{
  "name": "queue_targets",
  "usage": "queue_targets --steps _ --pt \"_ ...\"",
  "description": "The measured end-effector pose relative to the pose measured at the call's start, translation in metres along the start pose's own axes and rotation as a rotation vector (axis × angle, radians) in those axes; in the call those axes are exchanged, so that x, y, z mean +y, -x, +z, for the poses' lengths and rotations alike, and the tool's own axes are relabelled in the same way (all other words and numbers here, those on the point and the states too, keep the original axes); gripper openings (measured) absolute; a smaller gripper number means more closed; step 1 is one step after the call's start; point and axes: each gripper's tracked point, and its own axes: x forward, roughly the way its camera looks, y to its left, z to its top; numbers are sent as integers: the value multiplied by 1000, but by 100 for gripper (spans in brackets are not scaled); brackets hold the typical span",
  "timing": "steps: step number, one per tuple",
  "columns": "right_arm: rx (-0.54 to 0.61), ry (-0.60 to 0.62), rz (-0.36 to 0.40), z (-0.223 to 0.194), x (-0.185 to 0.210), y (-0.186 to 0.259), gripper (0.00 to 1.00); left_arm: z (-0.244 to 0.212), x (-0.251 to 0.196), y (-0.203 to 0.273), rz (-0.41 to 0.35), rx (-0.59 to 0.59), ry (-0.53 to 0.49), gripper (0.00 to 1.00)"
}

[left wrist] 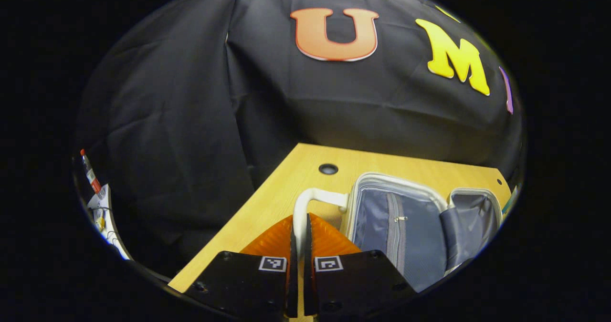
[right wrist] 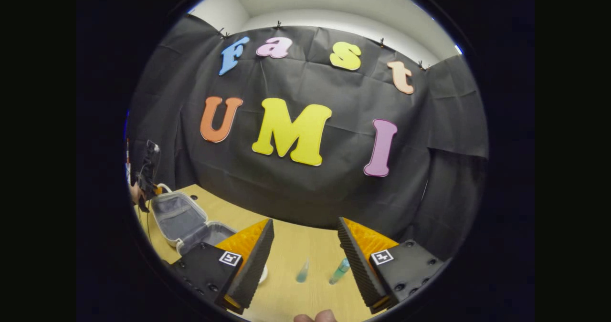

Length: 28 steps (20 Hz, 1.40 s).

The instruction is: First open the suitcase, pack the skin care products into it, and then close the suitcase.

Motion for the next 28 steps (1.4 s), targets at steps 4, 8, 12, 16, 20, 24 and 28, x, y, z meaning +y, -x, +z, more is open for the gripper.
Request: queue_targets --steps 4,8,12,16,20,24,28 --pt "23 1 -2 -5 8 0 80 -25 0 -11 -5 66 55 12" --pt "23 -15 16 -3 21 -3 80 -34 6 -14 21 87 61 25" --pt "7 -47 55 6 34 -3 80 -13 -2 5 8 29 75 54" --pt "-9 -81 78 9 36 -2 80 29 -20 43 14 -80 60 100" --pt "-9 -115 69 0 18 1 79 84 -68 111 -24 -235 12 100" --pt "-9 -134 78 -9 -5 3 80 106 -152 163 -102 -283 3 98" --pt "-1 -157 56 -26 -37 3 80 105 -221 202 -154 -315 23 98"
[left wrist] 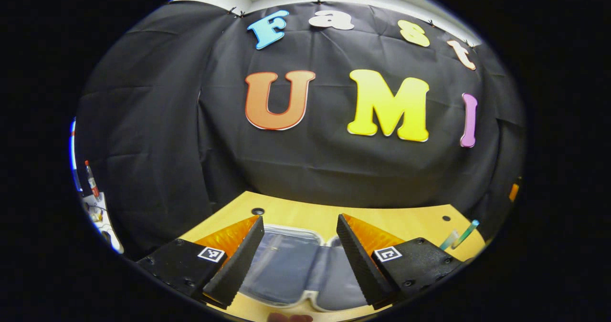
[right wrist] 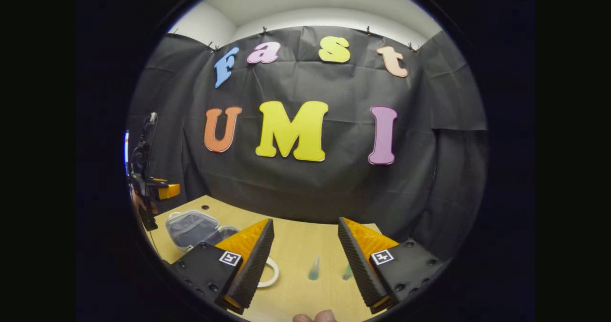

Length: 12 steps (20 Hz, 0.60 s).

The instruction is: First open the suitcase, pack the skin care products into it, and then close the suitcase.

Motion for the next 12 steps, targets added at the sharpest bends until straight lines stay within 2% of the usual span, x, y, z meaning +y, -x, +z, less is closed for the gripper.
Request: queue_targets --steps 1,5,8,12 --pt "5 -5 -9 -4 -7 -1 80 -3 -16 6 -7 0 -7 100" --pt "30 -17 -39 -24 -37 -4 79 -15 -85 26 -75 12 -50 98" --pt "55 -26 -55 -36 -62 -4 79 -34 -144 29 -171 58 -54 98" --pt "85 -25 -74 -47 -88 -3 79 -60 -213 32 -293 89 -121 98"
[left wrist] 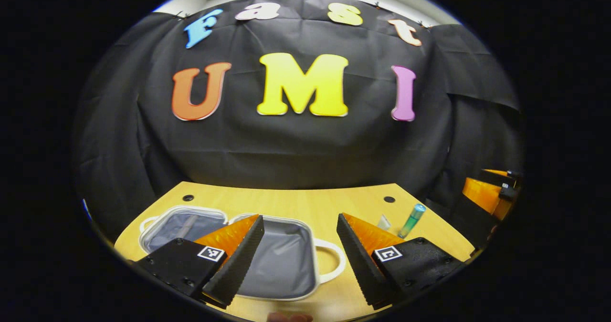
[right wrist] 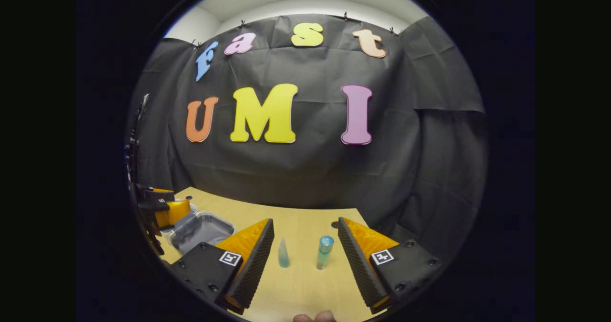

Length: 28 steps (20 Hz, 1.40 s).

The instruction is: First open the suitcase, pack the skin care products into it, and then close the suitcase.

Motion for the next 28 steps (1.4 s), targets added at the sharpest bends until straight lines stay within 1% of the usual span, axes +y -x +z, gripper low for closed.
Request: queue_targets --steps 4,7,8,10,13,15,17,19,21,23,25,26,27,28 --pt "26 11 -38 -10 -32 1 80 -32 -68 -27 -124 58 -22 98" --pt "53 8 -82 -19 -61 3 79 -57 -112 -45 -193 112 -31 98" --pt "64 13 -99 -24 -71 5 80 -65 -124 -53 -208 124 -37 98" --pt "97 15 -140 -34 -94 6 80 -82 -143 -71 -218 152 -40 98" --pt "133 17 -190 -43 -123 13 80 -105 -164 -98 -233 192 -10 98" --pt "158 27 -218 -51 -141 15 79 -125 -169 -121 -219 221 -35 99" --pt "188 17 -240 -60 -155 15 80 -139 -170 -137 -203 252 -30 98" --pt "210 3 -251 -67 -163 12 80 -156 -166 -152 -177 290 -29 98" --pt "221 4 -249 -70 -163 7 80 -168 -166 -166 -174 324 -39 98" --pt "226 3 -242 -73 -162 1 80 -173 -166 -172 -176 330 -54 98" --pt "228 -6 -237 -72 -158 -3 80 -180 -166 -176 -174 355 -71 90" --pt "226 -8 -234 -71 -157 -5 79 -183 -168 -176 -174 368 -78 90" --pt "225 -7 -231 -72 -156 -6 80 -184 -168 -177 -174 372 -81 80" --pt "225 -6 -230 -72 -156 -7 80 -186 -168 -178 -174 376 -82 72"
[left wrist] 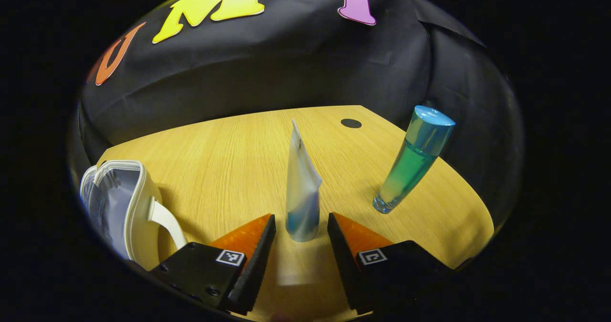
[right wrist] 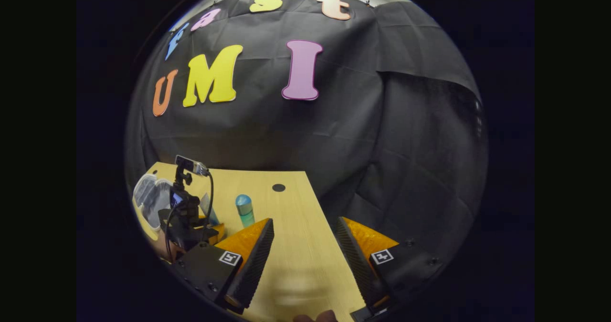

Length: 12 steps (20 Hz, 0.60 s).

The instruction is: First open the suitcase, pack the skin care products into it, and then close the suitcase.

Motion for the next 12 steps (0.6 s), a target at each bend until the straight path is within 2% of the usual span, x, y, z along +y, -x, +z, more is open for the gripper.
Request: queue_targets --steps 1,2,4,5,9,12 --pt "1 0 2 -2 1 0 80 0 1 0 2 6 0 75" --pt "4 2 3 -3 2 0 80 -2 2 -1 4 12 2 59" --pt "15 5 6 -7 3 -1 80 -2 4 -3 6 15 -1 53" --pt "18 6 13 -9 5 -2 80 -1 5 -4 1 15 -5 44" --pt "12 53 78 -13 25 -10 80 4 11 5 -6 16 6 42" --pt "14 51 155 -20 53 -25 80 14 12 33 -19 -1 29 41"
